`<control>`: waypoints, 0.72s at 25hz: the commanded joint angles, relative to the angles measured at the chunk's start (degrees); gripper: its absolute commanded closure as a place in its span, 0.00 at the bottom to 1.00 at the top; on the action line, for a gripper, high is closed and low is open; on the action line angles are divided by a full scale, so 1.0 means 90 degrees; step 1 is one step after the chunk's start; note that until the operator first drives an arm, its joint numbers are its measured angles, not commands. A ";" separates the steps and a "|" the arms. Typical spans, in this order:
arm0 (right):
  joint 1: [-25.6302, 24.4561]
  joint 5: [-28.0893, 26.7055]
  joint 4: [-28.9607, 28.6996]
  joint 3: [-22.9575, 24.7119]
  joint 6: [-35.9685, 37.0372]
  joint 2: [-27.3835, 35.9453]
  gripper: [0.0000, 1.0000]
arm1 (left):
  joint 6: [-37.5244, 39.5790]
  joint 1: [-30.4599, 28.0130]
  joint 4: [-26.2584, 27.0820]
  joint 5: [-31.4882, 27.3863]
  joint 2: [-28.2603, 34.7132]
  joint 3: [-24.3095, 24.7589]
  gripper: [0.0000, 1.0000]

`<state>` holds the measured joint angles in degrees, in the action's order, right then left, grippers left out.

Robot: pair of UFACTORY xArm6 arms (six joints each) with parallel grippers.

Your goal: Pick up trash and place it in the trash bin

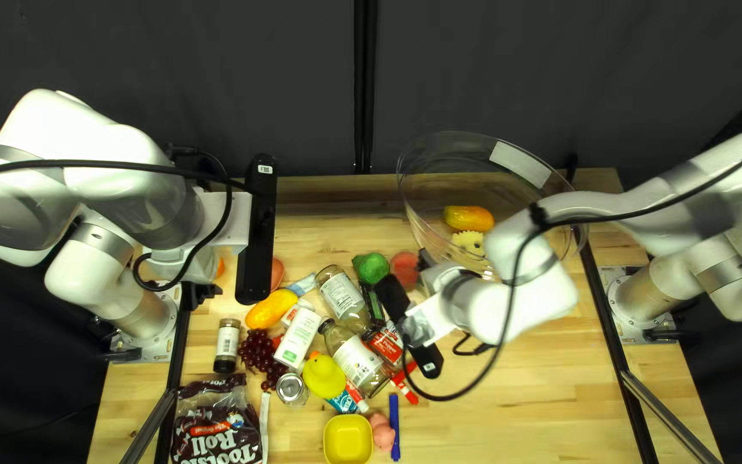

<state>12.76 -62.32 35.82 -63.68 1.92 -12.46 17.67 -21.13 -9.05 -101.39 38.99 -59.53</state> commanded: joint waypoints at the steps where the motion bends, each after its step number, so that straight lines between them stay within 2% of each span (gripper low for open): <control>1: -0.0169 -0.0317 0.0009 -0.0519 0.0258 -0.0566 0.00 | 0.0000 0.0000 0.0000 0.0000 0.0000 0.0000 0.00; 4: -0.0334 -0.0431 0.0008 -0.0845 0.0431 -0.0889 0.00 | 0.0000 0.0000 0.0000 0.0000 0.0000 0.0000 0.00; 12: -0.0743 -0.0239 -0.0250 -0.1165 0.0761 -0.1256 0.00 | 0.0000 0.0000 0.0000 0.0000 0.0000 0.0000 0.00; 18: -0.0901 -0.0147 -0.0390 -0.1184 0.0829 -0.1444 0.00 | 0.0000 0.0000 0.0000 0.0000 0.0000 0.0000 0.00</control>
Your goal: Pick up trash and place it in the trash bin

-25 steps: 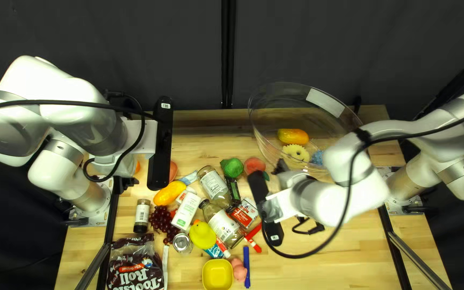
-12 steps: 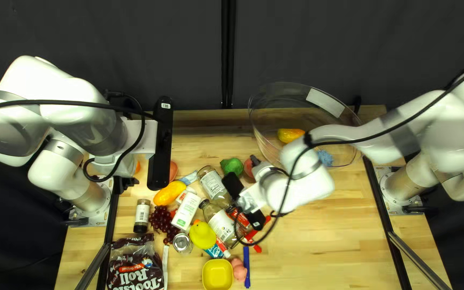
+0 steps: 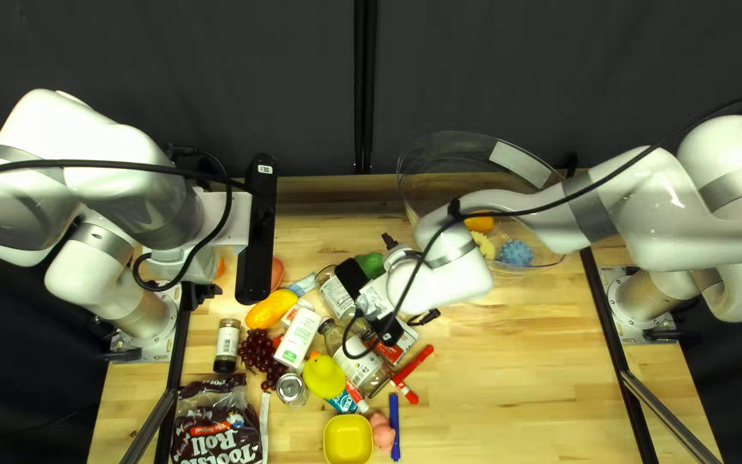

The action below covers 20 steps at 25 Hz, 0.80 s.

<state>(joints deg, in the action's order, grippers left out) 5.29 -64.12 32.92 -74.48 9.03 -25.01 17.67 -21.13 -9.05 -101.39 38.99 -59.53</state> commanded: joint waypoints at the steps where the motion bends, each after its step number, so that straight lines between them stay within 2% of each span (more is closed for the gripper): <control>1: -0.0111 0.0093 -0.0097 0.0038 0.0064 -0.0059 0.00 | 0.0000 0.0000 0.0000 0.0000 0.0000 0.0000 0.00; 12: -0.0272 0.0137 -0.0319 -0.0081 0.0203 -0.0331 0.00 | 0.0000 0.0000 0.0000 0.0000 0.0000 0.0000 0.00; 13: -0.0273 0.0122 -0.0328 -0.0097 0.0207 -0.0337 0.03 | 0.0000 0.0000 0.0000 0.0000 0.0000 0.0000 0.00; 14: -0.0273 0.0107 -0.0342 -0.0109 0.0209 -0.0341 0.13 | 0.0000 0.0000 0.0000 0.0000 0.0000 0.0000 0.00; 16: -0.0270 0.0101 -0.0357 -0.0112 0.0209 -0.0347 0.44 | 0.0000 0.0000 0.0000 0.0000 0.0000 0.0000 0.00; 17: -0.0268 0.0103 -0.0366 -0.0112 0.0209 -0.0352 0.79 | 0.0000 0.0000 0.0000 0.0000 0.0000 0.0000 0.00; 18: -0.0265 0.0108 -0.0372 -0.0106 0.0206 -0.0355 0.88 | 0.0000 0.0000 0.0000 0.0000 0.0000 0.0000 0.00; 20: -0.0246 0.0118 -0.0392 -0.0084 0.0193 -0.0355 0.94 | 0.0000 0.0000 0.0000 0.0000 0.0000 0.0000 0.00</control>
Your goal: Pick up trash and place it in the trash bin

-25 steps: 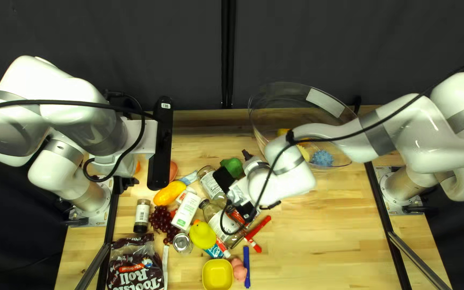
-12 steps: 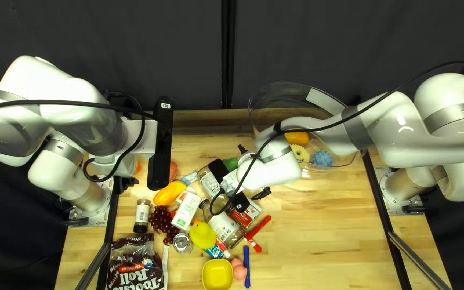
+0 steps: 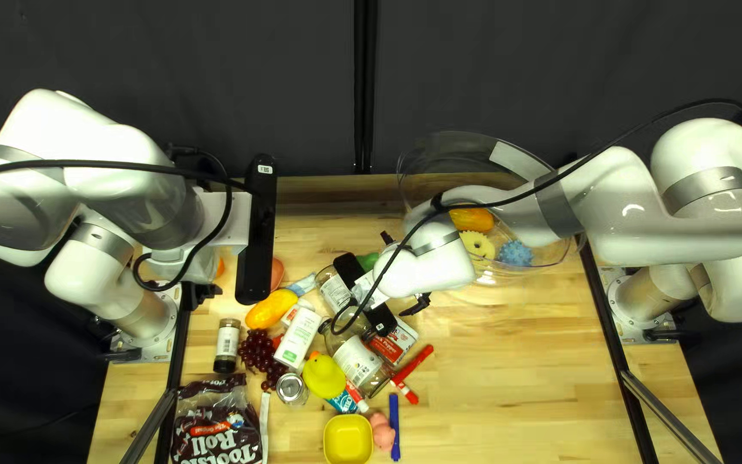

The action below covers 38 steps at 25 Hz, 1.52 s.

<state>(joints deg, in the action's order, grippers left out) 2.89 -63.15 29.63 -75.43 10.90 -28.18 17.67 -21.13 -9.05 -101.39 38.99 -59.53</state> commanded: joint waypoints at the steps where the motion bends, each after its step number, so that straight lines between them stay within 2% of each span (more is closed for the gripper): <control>1: 0.0054 -0.0013 -0.0044 0.0044 -0.0032 0.0037 0.94 | 0.0000 0.0000 0.0000 0.0000 0.0000 0.0000 0.00; 5: 0.0282 -0.0308 -0.0107 0.0163 -0.0171 0.0461 0.96 | 0.0000 0.0000 0.0000 0.0000 0.0000 0.0000 0.00; 9: 0.0816 -0.1104 -0.0097 0.0147 -0.0429 0.1545 0.97 | 0.0000 0.0000 0.0000 0.0000 0.0000 0.0000 0.00; 14: 0.1509 -0.1645 0.0211 -0.0039 -0.0791 0.2439 0.96 | 0.0000 0.0000 0.0000 0.0000 0.0000 0.0000 0.00; 15: 0.1569 -0.1667 0.0258 -0.0045 -0.0832 0.2483 0.74 | 0.0000 0.0000 0.0000 0.0000 0.0000 0.0000 0.00; 16: 0.1666 -0.1742 0.0326 -0.0104 -0.0922 0.2456 0.29 | 0.0000 0.0000 0.0000 0.0000 0.0000 0.0000 0.00; 17: 0.1725 -0.1798 0.0403 -0.0127 -0.1043 0.2341 0.01 | 0.0000 0.0000 0.0000 0.0000 0.0000 0.0000 0.00; 20: 0.1653 -0.1667 0.0430 0.0002 -0.1140 0.2122 0.00 | 0.0000 0.0000 0.0000 0.0000 0.0000 0.0000 0.00; 24: 0.1274 -0.1092 0.0352 0.0352 -0.1120 0.1696 0.00 | 0.0000 0.0000 0.0000 0.0000 0.0000 0.0000 0.00; 31: 0.0679 -0.0171 0.0302 0.0905 -0.1099 0.1346 0.00 | 0.0000 0.0000 0.0000 0.0000 0.0000 0.0000 0.00; 34: 0.0505 -0.0009 0.0297 0.0924 -0.1142 0.1112 0.00 | 0.0000 0.0000 0.0000 0.0000 0.0000 0.0000 0.00; 38: 0.0415 -0.0085 0.0251 0.0832 -0.1209 0.0847 0.00 | 0.0000 0.0000 0.0000 0.0000 0.0000 0.0000 0.00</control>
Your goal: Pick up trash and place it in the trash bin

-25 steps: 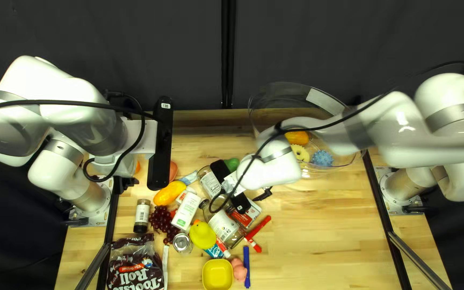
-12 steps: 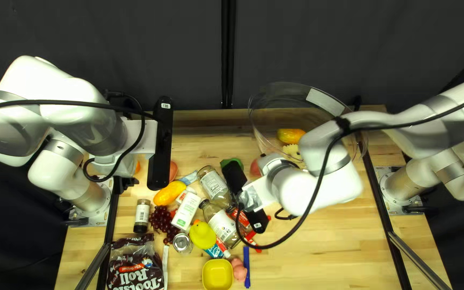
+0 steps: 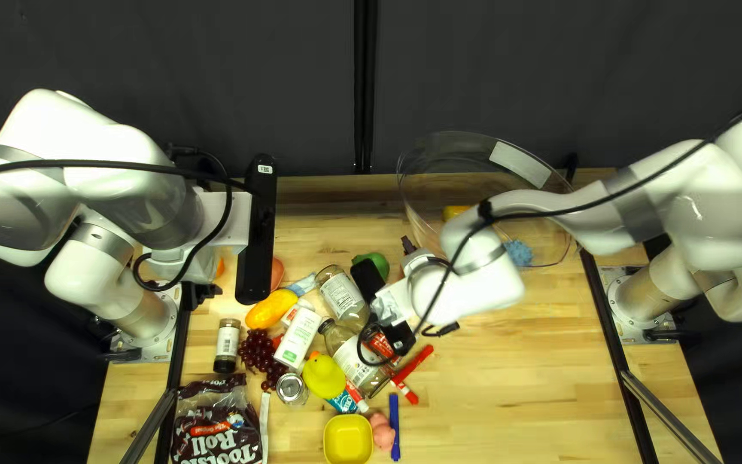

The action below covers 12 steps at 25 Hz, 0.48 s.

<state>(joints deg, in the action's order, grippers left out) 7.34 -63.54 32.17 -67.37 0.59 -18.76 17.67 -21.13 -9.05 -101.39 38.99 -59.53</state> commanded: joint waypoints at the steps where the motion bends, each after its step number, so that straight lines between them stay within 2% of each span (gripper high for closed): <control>1: -0.0107 -0.0108 -0.0044 -0.0129 -0.0099 -0.0298 0.00 | 0.0000 0.0000 0.0000 0.0000 0.0000 0.0000 0.00; 8: -0.0277 -0.0230 -0.0079 -0.0552 -0.0060 -0.0827 0.00 | 0.0000 0.0000 0.0000 0.0000 0.0000 0.0000 0.00; 12: -0.0401 -0.0016 -0.0140 -0.0467 0.0076 -0.0863 0.00 | 0.0000 0.0000 0.0000 0.0000 0.0000 0.0000 0.00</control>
<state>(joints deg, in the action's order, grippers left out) 4.32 -64.75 31.25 -72.06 0.53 -26.47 17.67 -21.13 -9.05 -101.39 38.99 -59.53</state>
